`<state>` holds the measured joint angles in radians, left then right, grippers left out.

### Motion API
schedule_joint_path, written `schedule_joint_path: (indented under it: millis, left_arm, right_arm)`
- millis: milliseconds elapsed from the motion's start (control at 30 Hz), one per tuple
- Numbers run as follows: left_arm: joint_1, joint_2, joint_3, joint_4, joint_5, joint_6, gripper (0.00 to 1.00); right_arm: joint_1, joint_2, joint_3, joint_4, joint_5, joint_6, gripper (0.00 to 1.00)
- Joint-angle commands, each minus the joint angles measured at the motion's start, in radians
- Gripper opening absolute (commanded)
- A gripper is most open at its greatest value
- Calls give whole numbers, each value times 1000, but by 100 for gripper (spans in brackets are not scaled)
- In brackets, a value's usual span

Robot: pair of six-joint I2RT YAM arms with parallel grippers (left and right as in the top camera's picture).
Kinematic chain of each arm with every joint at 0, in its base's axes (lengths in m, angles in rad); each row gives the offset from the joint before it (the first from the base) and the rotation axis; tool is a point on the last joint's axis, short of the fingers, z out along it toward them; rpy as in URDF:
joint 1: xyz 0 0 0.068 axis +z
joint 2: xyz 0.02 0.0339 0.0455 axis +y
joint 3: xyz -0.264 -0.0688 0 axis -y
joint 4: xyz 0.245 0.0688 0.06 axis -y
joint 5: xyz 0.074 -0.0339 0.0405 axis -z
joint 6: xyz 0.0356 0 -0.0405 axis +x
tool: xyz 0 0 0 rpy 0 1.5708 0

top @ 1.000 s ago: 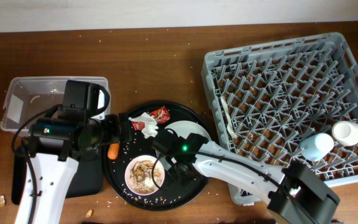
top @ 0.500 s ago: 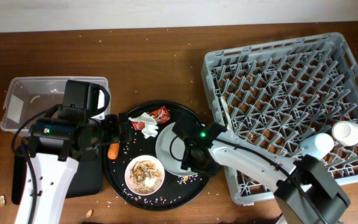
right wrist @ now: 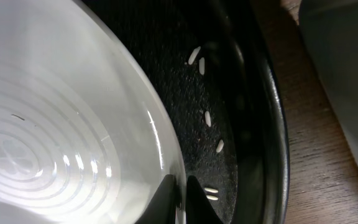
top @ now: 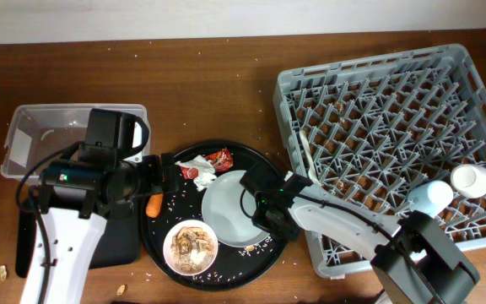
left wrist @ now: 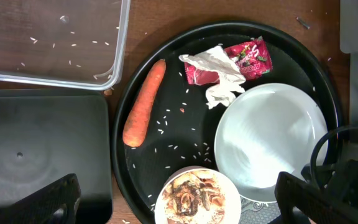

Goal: Sort waste into correct bins and load items into the dishwasher rack
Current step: 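Lift the white plate and stand it upright in the rack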

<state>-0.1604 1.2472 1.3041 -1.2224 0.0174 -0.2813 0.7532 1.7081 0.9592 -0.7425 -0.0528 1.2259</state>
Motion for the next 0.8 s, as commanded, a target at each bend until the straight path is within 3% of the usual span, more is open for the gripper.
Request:
schedule_joint_path:
  millis: [0, 67, 167, 267, 367, 467, 567, 767]
  left_arm:
    - [3, -14, 0, 1, -14, -10, 99]
    - [3, -14, 0, 1, -14, -10, 99]
    - [3, -14, 0, 1, -14, -10, 99]
    - [3, -14, 0, 1, -14, -10, 99]
    - [3, -14, 0, 1, -14, -10, 99]
    - [3, -14, 0, 1, -14, -10, 99]
    - [3, -14, 0, 1, -14, -10, 99]
    - [3, -14, 0, 1, -14, -10, 99]
  right_arm:
    - [-6, -2, -3, -12, 25, -21, 4]
    - [-43, -9, 29, -20, 59, -53, 4]
    - [-90, -40, 146, -38, 100, -245, 4]
    - [-93, -69, 290, -137, 156, -334, 4]
    - [-96, -103, 526, -363, 414, -417, 4]
    - [-254, -127, 704, -501, 746, -736, 4]
    - [-409, -118, 702, -496, 926, -918, 4]
    - [-500, -2, 700, -341, 1122, -1152, 4]
